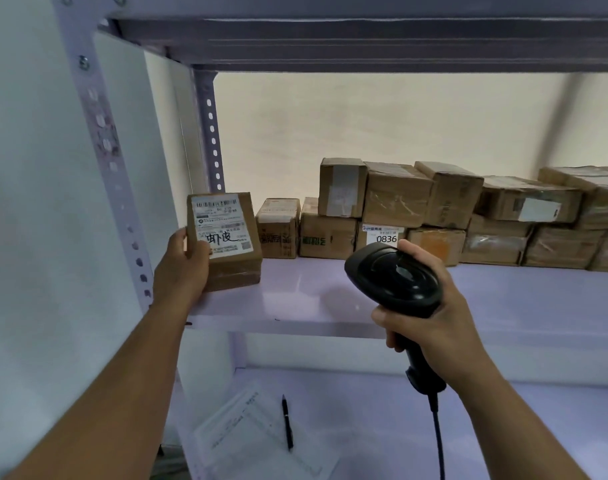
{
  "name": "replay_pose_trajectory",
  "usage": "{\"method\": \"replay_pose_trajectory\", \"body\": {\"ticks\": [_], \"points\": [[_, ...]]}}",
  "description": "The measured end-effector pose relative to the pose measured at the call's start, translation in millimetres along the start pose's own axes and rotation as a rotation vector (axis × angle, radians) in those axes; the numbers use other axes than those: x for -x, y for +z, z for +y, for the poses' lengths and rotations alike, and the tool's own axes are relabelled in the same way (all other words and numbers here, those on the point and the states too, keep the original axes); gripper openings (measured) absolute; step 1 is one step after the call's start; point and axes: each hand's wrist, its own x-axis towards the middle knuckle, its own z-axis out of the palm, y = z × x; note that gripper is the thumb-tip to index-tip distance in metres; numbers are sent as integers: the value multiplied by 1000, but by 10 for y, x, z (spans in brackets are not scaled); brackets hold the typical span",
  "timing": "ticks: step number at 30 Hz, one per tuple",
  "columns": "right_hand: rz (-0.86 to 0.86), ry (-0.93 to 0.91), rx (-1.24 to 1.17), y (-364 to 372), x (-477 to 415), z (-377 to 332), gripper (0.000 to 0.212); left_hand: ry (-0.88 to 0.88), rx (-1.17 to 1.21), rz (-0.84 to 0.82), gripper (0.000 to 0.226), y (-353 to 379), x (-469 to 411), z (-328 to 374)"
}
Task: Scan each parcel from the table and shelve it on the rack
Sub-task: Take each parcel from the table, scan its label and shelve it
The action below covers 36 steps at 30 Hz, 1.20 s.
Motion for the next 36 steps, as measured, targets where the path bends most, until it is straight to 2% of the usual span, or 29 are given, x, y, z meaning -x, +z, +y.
{"method": "replay_pose_trajectory", "body": {"ticks": [3, 7, 10, 19, 27, 31, 36], "points": [[-5, -5, 1, 29, -23, 36, 88, 87, -136, 75, 47, 47, -79, -16], [6, -4, 10, 36, -66, 41, 88, 185, -267, -2, 47, 130, -166, -117], [14, -9, 20, 37, -108, 45, 88, 188, -308, 26, 42, 183, -250, -176], [13, -7, 16, 81, -251, 100, 88, 15, -90, 9, 43, 304, -650, -104], [0, 7, 29, 92, -306, 101, 88, -39, 7, 12, 37, 399, -884, -128], [-4, 4, 23, 103, -293, 89, 88, -37, 18, -36, 58, 476, -911, -78], [-25, -2, 47, 140, -276, 85, 87, -39, 97, -83, 43, 498, -1045, -105]]}}
